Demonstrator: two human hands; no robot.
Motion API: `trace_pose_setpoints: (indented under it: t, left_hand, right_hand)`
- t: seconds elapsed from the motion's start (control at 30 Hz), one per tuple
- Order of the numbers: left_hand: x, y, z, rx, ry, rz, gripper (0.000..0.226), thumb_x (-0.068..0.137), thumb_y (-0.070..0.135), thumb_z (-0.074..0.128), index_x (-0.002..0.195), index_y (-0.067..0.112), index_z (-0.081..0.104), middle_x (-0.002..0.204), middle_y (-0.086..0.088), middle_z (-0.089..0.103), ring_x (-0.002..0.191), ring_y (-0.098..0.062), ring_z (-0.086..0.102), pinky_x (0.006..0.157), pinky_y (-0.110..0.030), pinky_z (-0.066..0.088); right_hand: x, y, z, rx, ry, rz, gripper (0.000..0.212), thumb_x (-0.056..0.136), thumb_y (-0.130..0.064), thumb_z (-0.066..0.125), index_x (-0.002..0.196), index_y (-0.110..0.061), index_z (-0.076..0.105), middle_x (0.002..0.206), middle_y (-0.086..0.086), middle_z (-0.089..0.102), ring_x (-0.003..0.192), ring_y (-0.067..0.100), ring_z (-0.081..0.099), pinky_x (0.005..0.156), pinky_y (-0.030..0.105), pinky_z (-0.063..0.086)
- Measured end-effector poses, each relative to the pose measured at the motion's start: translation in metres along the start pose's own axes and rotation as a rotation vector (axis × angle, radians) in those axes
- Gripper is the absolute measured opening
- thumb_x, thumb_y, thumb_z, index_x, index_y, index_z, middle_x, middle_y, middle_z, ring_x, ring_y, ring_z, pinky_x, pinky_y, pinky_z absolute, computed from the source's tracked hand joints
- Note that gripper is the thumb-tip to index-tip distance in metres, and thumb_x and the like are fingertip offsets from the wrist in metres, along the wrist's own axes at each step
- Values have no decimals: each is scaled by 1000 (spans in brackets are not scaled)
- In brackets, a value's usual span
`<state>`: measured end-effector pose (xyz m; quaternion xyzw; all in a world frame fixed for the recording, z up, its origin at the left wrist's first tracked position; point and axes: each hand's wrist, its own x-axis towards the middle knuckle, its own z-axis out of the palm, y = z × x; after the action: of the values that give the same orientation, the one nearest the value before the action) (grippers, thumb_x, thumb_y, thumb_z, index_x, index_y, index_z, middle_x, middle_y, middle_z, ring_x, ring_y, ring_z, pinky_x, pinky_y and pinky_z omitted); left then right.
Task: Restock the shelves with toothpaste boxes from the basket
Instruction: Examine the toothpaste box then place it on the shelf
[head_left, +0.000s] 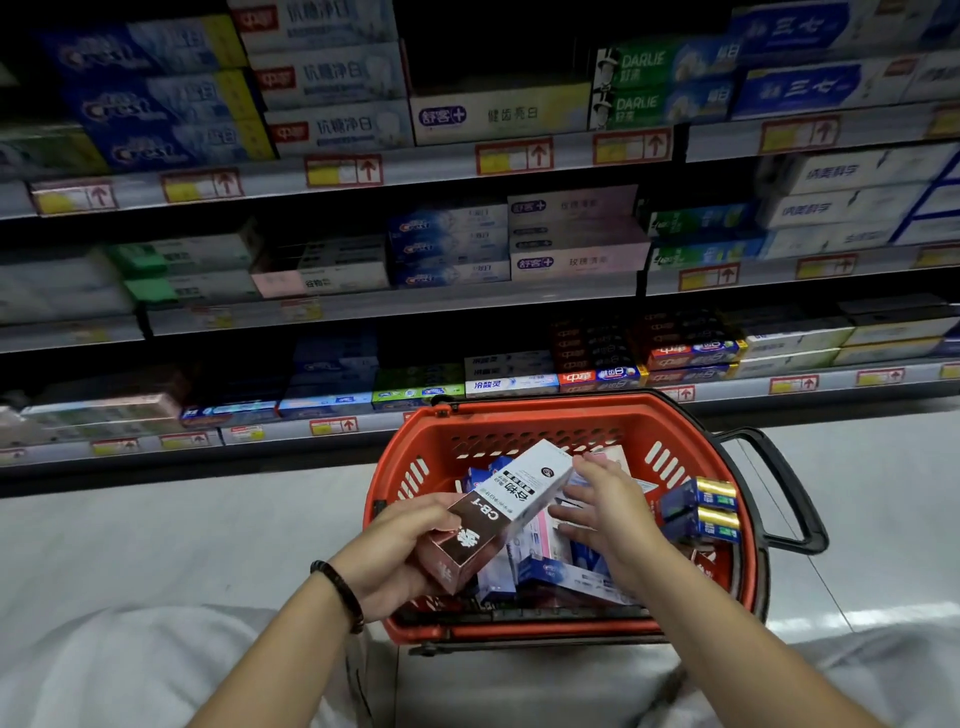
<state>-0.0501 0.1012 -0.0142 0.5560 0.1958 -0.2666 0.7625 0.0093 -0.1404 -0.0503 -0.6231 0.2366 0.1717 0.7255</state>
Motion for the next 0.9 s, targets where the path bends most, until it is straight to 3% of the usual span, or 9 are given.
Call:
trace_pose_setpoints:
  t: [0.23,0.33,0.37,0.43,0.47,0.53,0.67,0.8,0.9]
  left_hand:
    - [-8,5,-15,-119,37,-7,37,89,15,57,118,6,77,132,-26,67,113,-39,61,104,-50,45]
    - [-15,9,-20,-146,52,-3,41,95,16,52,128,1,70,131,-27,67,116,-41,61,115,-56,38]
    - [-17,11,-20,-145,51,1,43,94,17,53,131,1,68,130,-26,68,114,-39,63,112,-55,42]
    - [-22,15,-24,-137,59,11,48,89,19,57,133,2,66,130,-24,69,102,-33,70,88,-46,60]
    - [-23,18,-26,-143,70,13,50,87,21,58,132,2,66,129,-24,70,94,-30,72,74,-39,61]
    - [-25,21,-32,-157,96,25,52,84,24,61,131,3,66,123,-21,73,85,-27,72,64,-33,59]
    - [-29,26,-35,-141,144,86,49,83,29,64,126,6,69,110,-17,76,80,-23,71,66,-32,54]
    - [-32,28,-39,-130,231,192,43,93,29,65,129,5,66,120,-19,75,103,-31,70,81,-41,53]
    - [-33,35,-40,-106,278,273,40,95,23,67,130,4,64,118,-18,75,104,-30,73,81,-41,56]
  right_hand:
    - [-7,0,13,40,9,-54,24,108,-27,59,131,-28,65,113,-1,68,106,34,73,89,52,63]
    - [-8,-2,18,54,7,-68,23,108,-22,55,122,-28,73,113,8,73,106,37,73,90,52,63]
    - [-8,-3,19,58,8,-71,24,108,-19,54,121,-26,73,112,11,75,106,37,74,91,54,62]
    - [-9,-4,22,54,10,-81,25,108,-14,53,119,-21,74,110,14,77,105,38,74,92,54,62]
    - [-9,-4,23,50,9,-90,25,108,-12,53,118,-20,75,111,16,77,105,39,75,93,55,62]
    - [-10,-3,27,37,3,-114,25,107,-10,53,114,-20,75,112,16,77,105,40,75,94,57,61]
    - [-12,-2,35,46,18,-172,27,108,-10,54,112,-24,77,110,12,78,106,38,75,90,54,63]
    - [-17,-7,43,93,48,-215,25,107,-8,55,116,-21,74,108,12,79,105,37,75,87,51,64]
    - [-22,-14,50,125,39,-247,23,106,-5,55,117,-17,71,112,16,77,108,41,73,89,52,64]
